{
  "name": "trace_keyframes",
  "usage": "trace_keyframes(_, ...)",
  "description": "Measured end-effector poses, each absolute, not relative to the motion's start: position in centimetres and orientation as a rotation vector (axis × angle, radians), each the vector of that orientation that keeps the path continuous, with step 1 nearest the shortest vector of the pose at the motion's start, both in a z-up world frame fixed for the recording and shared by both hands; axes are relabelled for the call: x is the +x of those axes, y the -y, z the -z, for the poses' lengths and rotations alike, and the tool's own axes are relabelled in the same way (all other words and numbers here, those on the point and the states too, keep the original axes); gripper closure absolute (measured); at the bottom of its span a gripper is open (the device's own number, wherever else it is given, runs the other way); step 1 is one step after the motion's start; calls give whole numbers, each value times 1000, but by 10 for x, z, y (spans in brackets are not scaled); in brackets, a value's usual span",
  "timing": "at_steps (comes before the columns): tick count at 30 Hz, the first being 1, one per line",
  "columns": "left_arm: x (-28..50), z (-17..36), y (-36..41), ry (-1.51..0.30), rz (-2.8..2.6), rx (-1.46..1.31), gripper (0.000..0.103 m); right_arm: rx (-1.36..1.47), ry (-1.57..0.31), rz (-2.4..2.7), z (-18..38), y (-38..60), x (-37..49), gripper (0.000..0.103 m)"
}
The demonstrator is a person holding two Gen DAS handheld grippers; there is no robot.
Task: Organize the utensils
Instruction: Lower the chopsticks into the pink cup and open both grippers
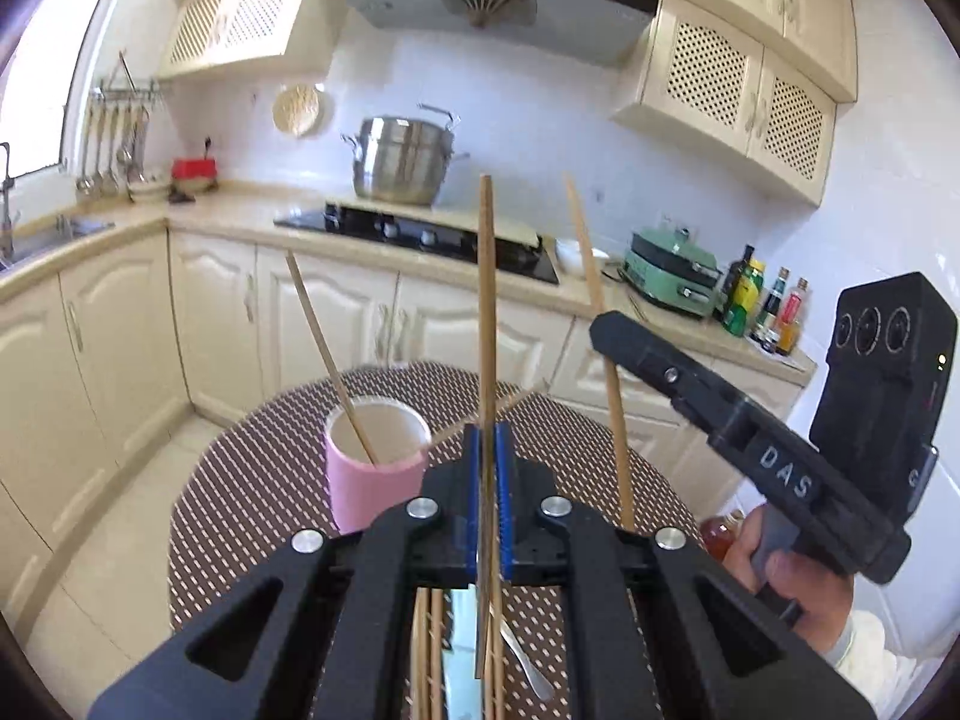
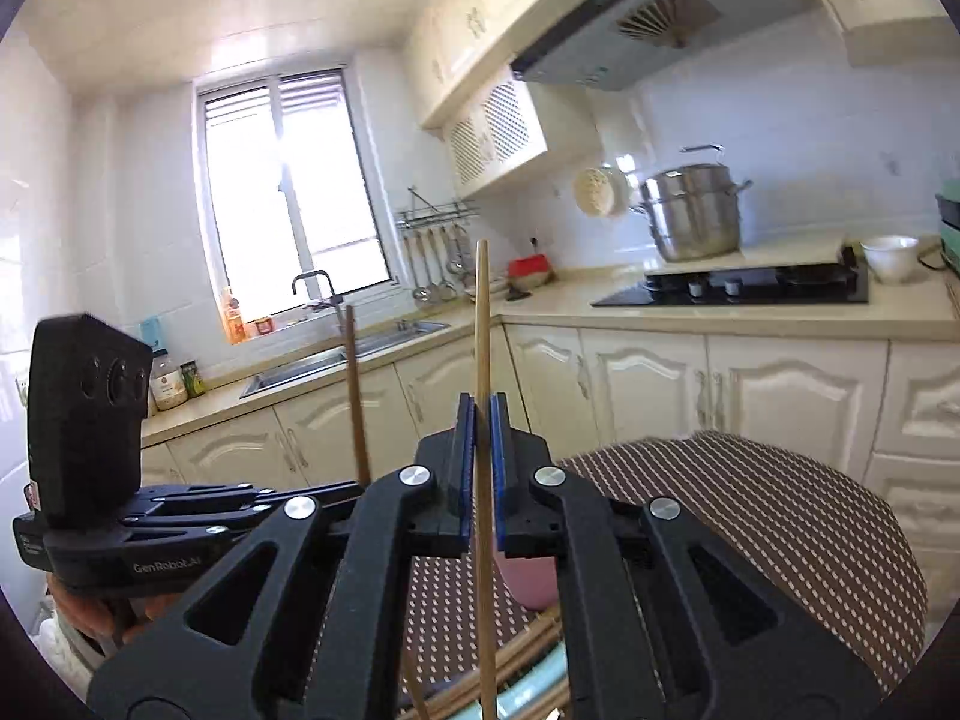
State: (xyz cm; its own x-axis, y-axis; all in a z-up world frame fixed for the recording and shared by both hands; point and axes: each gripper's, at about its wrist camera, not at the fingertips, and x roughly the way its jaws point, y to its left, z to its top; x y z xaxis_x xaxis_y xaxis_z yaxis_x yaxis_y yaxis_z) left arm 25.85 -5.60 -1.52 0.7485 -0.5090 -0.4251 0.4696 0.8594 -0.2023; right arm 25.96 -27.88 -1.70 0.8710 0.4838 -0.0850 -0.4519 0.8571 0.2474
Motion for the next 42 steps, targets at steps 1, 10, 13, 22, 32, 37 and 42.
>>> trace_keyframes(1,262,11,55,-467,516,-82,98,220,-131,-498,14,273,266,97)
trace_keyframes(10,302,-14,48,-300,396,-125,98,250,-22,-480,17,247,312,97)
trace_keyframes(13,316,-15,44,-264,382,-175,98,252,5,-464,18,243,323,97)
trace_keyframes(22,344,-12,39,-194,335,-225,98,236,69,-424,23,237,347,97)
trace_keyframes(32,363,12,40,-239,294,-224,96,211,120,-376,32,232,356,97)
trace_keyframes(37,367,21,33,-251,268,-245,71,222,105,-362,38,235,361,97)
trace_keyframes(42,364,26,26,-259,199,-210,65,196,111,-353,40,233,358,97)
